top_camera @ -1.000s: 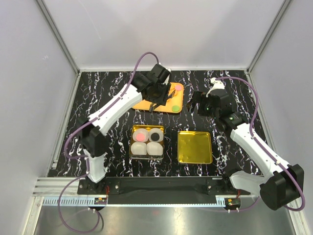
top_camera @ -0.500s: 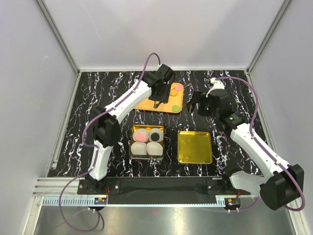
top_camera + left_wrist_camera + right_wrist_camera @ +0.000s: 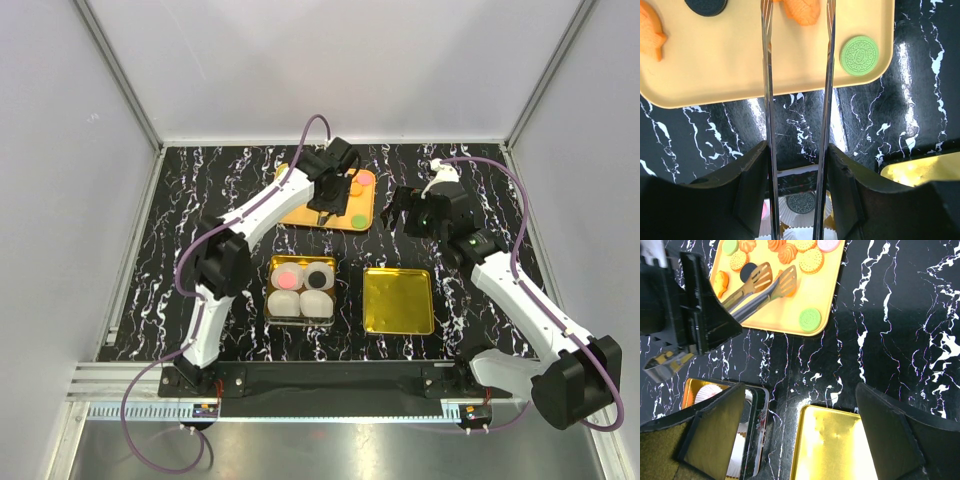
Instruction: Pack the cookies
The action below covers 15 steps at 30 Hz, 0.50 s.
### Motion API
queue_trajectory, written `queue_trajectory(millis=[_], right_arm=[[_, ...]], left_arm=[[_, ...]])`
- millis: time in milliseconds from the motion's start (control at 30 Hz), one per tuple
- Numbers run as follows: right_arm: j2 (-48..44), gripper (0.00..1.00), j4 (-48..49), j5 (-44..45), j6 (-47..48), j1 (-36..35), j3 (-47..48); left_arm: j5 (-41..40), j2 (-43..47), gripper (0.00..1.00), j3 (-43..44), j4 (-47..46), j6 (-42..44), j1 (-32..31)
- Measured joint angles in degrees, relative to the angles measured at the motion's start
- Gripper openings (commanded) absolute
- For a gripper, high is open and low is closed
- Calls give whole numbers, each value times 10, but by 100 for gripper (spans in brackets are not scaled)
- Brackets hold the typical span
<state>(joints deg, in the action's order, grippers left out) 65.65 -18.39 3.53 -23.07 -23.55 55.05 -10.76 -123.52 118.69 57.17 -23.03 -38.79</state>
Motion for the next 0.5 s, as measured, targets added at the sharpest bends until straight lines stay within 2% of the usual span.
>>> queue_trajectory(millis=[500], right_arm=[[0,100,0,0,0,0,0]], left_arm=[[4,-21,50,-2,-2,-7,0]])
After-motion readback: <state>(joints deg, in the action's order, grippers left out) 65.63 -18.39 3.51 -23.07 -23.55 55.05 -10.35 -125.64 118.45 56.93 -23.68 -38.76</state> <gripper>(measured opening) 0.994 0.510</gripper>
